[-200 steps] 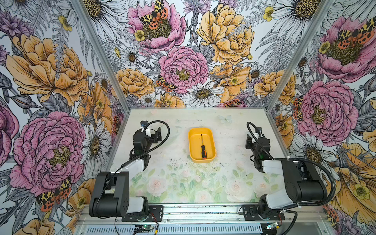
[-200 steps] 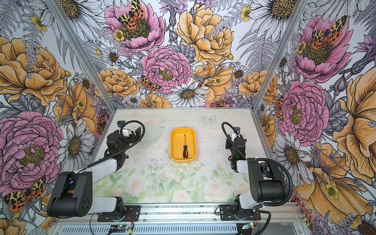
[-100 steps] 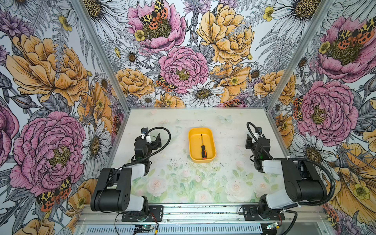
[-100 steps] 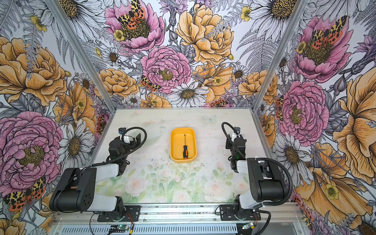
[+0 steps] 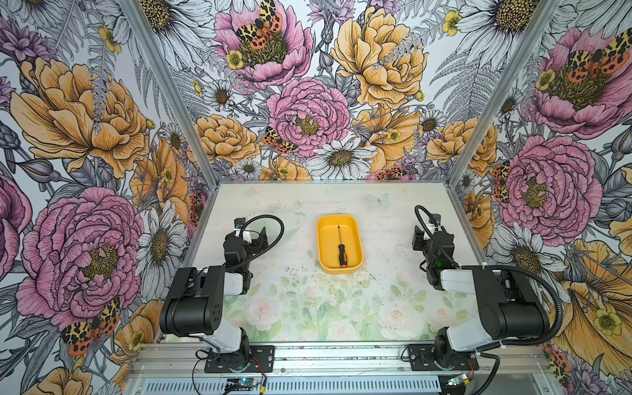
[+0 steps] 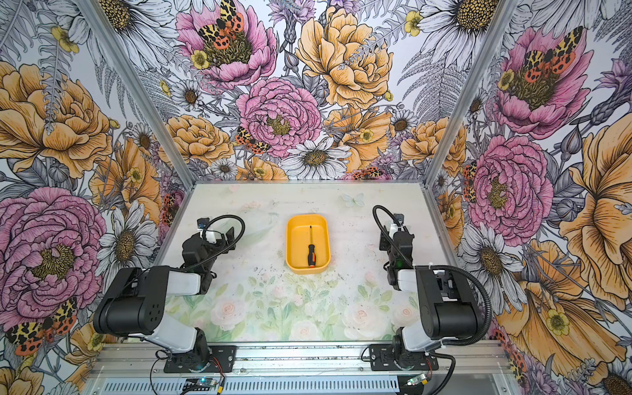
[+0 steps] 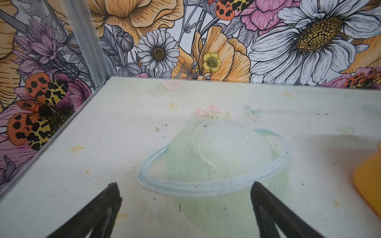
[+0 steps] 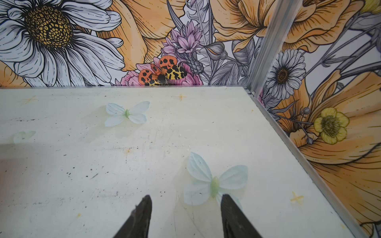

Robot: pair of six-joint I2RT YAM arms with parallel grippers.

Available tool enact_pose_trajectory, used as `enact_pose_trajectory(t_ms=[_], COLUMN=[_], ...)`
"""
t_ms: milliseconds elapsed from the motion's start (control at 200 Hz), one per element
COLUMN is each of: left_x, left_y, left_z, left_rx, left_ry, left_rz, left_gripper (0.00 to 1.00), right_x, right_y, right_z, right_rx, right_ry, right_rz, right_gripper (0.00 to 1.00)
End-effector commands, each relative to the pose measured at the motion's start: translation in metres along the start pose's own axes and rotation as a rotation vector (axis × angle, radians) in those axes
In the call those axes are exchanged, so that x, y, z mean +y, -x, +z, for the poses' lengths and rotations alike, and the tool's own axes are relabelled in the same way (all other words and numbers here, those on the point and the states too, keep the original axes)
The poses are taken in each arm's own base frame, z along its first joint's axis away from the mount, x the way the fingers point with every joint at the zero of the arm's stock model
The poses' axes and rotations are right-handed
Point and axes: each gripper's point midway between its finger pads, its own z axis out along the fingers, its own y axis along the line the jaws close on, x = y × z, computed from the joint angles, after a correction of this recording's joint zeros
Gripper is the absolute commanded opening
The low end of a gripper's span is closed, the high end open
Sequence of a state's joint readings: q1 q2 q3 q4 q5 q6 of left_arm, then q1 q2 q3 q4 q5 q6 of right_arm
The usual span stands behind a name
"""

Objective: Put the screwdriver in the bin
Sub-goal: Reset both arms

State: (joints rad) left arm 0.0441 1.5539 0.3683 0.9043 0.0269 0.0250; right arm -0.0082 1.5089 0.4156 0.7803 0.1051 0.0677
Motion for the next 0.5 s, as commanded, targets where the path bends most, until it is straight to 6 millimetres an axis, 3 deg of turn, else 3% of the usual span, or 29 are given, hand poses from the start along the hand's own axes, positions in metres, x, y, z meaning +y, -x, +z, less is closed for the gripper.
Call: enact_pose_trajectory(t_ms=[0, 115, 120, 135, 155, 495], left_x=[-0.0047, -0.0051, -0.0052, -0.0049, -0.0046, -0.0042], left_y=[0.0136, 0.0138, 0.0144, 0.0143, 0.0139, 0.0141], left_z=[0.0013, 0.0013, 0.0013, 0.0011, 0.0012, 0.0013], left_rx=[-0.046, -0.047, -0.048, -0.048, -0.047, -0.048], left_ry=[-0.028, -0.030, -0.030, -0.029, -0.028, -0.026], left_rz=[-0.015, -0.015, -0.014, -0.014, -0.014, -0.014], left_gripper=[0.99, 0.99, 0.99, 0.99, 0.99, 0.99], right_x=[-0.0037, -0.0041, -0.0041, -0.0038, -0.0037, -0.0040], right_y=[0.0024, 0.0013, 0.0012, 0.0014, 0.0019, 0.0013], right_z=[0.0011, 0.0012, 0.0012, 0.0011, 0.0010, 0.0011], right_rx=[-0.017, -0.014, -0.014, -0.014, -0.016, -0.018], right_ry=[-0.016, -0.017, -0.017, -0.016, -0.016, -0.017], right_rz=[0.016, 0.016, 0.016, 0.017, 0.018, 0.016], right_gripper=[0.56, 0.58, 0.61, 0.92, 0.99, 0.99])
